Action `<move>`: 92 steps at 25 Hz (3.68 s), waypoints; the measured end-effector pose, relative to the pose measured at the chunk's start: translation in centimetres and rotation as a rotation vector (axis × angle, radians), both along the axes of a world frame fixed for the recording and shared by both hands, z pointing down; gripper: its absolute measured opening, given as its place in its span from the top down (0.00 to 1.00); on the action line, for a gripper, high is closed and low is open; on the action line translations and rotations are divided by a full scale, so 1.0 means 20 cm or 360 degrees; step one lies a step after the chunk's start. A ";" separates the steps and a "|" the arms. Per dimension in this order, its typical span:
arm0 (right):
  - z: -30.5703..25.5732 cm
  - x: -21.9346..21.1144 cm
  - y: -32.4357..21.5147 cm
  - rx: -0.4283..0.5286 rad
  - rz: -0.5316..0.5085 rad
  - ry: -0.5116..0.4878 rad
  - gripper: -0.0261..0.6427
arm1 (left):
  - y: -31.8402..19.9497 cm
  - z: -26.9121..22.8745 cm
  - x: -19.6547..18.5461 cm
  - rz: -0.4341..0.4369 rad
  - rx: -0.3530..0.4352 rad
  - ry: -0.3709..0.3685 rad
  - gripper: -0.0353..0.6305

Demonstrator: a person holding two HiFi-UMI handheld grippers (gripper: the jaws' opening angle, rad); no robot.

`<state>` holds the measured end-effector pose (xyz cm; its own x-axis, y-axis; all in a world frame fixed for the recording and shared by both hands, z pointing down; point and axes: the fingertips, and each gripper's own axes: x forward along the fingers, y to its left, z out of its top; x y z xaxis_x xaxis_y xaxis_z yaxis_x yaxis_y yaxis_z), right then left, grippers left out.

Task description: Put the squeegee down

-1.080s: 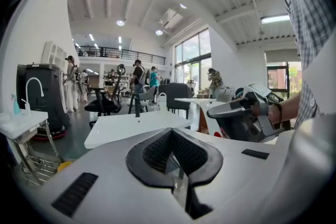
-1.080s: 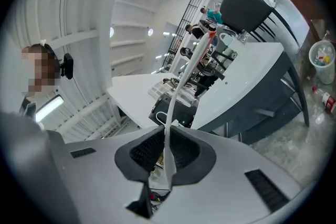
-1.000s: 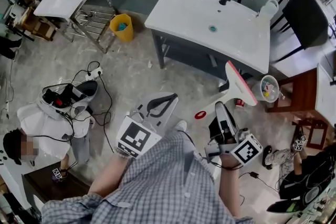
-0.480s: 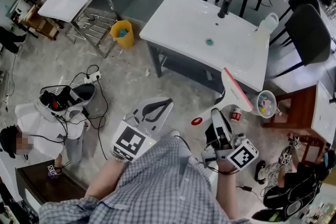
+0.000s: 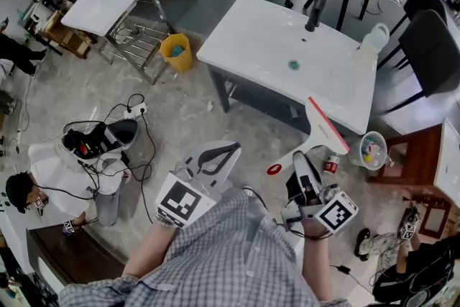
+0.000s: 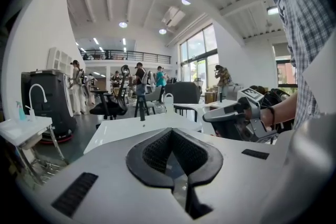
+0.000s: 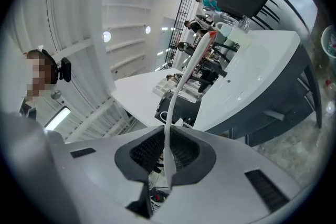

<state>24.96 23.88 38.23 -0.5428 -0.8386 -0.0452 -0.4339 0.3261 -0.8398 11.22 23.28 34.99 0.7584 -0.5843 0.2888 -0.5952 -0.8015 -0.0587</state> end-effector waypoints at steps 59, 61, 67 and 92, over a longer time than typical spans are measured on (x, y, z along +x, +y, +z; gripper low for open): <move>0.07 -0.81 -1.40 -0.0146 0.0067 0.0169 0.91 | -1.47 0.14 -0.71 0.0179 -0.0146 0.0047 0.94; 0.09 -0.83 -1.43 -0.0158 0.0071 0.0171 0.91 | -1.49 0.15 -0.74 0.0175 -0.0149 0.0055 0.94; 0.08 -0.89 -1.52 -0.0160 0.0021 0.0200 0.91 | -1.54 0.15 -0.80 0.0148 -0.0163 0.0072 0.94; 0.37 -1.07 -1.97 -0.0343 -0.0406 0.0251 0.91 | -1.81 0.25 -0.88 -0.0192 -0.0217 0.0029 0.94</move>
